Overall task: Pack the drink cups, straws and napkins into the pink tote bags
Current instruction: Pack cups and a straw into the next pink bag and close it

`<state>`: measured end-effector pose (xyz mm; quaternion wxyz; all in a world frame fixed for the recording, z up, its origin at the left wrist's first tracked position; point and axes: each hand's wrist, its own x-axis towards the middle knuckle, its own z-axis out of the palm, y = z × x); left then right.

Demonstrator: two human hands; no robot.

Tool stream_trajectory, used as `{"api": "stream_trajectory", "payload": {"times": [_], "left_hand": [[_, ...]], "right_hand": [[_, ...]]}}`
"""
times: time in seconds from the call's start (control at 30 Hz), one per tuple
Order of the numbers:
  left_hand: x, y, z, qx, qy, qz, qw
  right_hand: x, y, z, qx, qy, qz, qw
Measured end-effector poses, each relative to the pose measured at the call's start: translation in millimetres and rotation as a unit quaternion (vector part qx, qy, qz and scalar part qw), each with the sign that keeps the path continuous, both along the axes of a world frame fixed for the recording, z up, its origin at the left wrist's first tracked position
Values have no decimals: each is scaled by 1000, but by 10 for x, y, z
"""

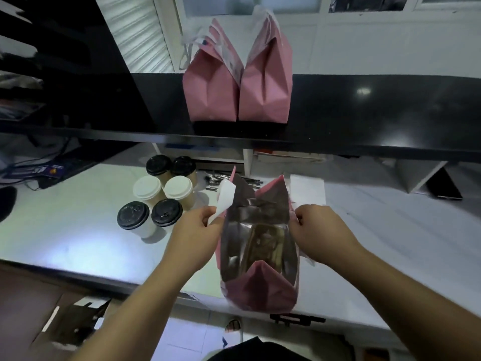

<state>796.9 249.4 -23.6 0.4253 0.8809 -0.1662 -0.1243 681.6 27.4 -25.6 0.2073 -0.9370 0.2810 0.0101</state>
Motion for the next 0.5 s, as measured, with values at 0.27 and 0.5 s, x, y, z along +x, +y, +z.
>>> {"api": "stream_trajectory", "payload": {"times": [0.27,0.5], "left_hand": [[767,211,-95,28,6,-60,998],[921,338,-143,-37,120,-169,978]], "right_hand": [[553,327,-65,-1,-7,-59,998],[629,454,-192,20,-14,-93,995]]}}
